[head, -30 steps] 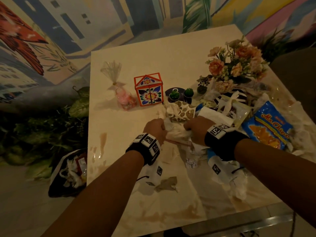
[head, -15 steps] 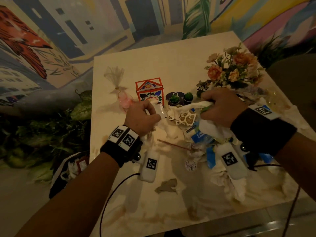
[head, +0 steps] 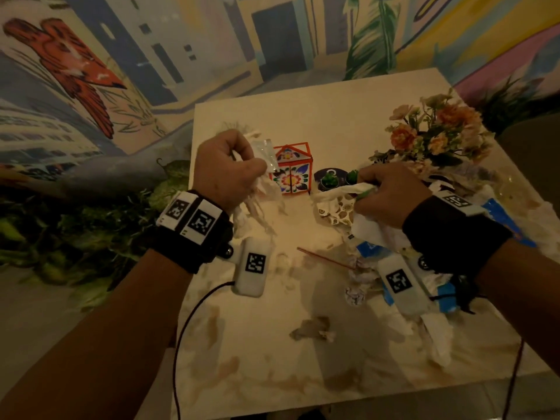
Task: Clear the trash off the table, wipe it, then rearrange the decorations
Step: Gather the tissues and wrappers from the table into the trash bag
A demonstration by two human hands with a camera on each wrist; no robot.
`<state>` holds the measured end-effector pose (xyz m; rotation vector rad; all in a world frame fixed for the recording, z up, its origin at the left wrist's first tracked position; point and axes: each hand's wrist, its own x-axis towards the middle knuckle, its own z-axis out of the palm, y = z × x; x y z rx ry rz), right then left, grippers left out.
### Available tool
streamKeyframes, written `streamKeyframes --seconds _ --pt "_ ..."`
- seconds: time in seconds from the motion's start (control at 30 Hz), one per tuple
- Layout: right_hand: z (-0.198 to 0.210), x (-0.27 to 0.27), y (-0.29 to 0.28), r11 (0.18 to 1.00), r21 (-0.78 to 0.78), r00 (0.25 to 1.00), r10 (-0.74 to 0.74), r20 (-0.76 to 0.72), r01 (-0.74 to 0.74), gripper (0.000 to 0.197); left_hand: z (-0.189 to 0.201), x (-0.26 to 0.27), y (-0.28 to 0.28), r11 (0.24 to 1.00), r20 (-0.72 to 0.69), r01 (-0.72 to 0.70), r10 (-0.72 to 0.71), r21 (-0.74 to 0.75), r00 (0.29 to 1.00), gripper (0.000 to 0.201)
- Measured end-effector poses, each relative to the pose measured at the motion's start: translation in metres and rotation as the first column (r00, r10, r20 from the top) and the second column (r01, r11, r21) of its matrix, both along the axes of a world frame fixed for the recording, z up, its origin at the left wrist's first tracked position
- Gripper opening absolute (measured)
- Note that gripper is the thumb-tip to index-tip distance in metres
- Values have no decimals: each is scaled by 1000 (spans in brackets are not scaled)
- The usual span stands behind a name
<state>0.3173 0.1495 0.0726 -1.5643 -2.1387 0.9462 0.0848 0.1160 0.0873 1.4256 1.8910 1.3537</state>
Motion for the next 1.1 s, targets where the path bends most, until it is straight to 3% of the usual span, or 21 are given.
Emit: streamKeyframes --seconds 0.07,0.17,0.23,0.47,0.7,0.93,1.0,1.07,1.1 --pt "1 -7 0 1000 2 1000 14 7 -14 37 4 -19 -7 999 -30 -47 47 -4 998 14" --pt "-3 -26 -1 999 -7 999 33 12 -33 13 4 -52 -22 995 -63 -97 94 -39 994 19" --pt "-5 -43 -2 998 15 998 56 11 -56 7 -1 -76 -33 990 -68 -131 127 -61 990 16" --pt "-6 -126 -9 982 70 984 177 -15 -175 14 -34 -167 -56 960 -114 -242 227 -143 967 20" --pt "-15 -261 -38 946 14 941 324 -97 -324 23 -75 -254 -80 933 -206 -289 246 -215 947 16" --pt "-77 -398 -63 900 -231 929 353 -108 -369 37 -153 -335 -102 884 -233 -256 174 -391 957 25" --pt "-105 -427 -66 896 -313 949 294 -111 -314 25 -178 -353 -105 848 -218 -249 162 -468 962 17" --pt "-132 -450 -67 889 -381 967 243 -75 -253 8 -202 -367 -109 807 -217 -275 186 -522 958 23" --pt "-145 -459 -68 885 -408 973 223 -54 -226 13 -214 -373 -111 789 -215 -289 202 -542 955 27"
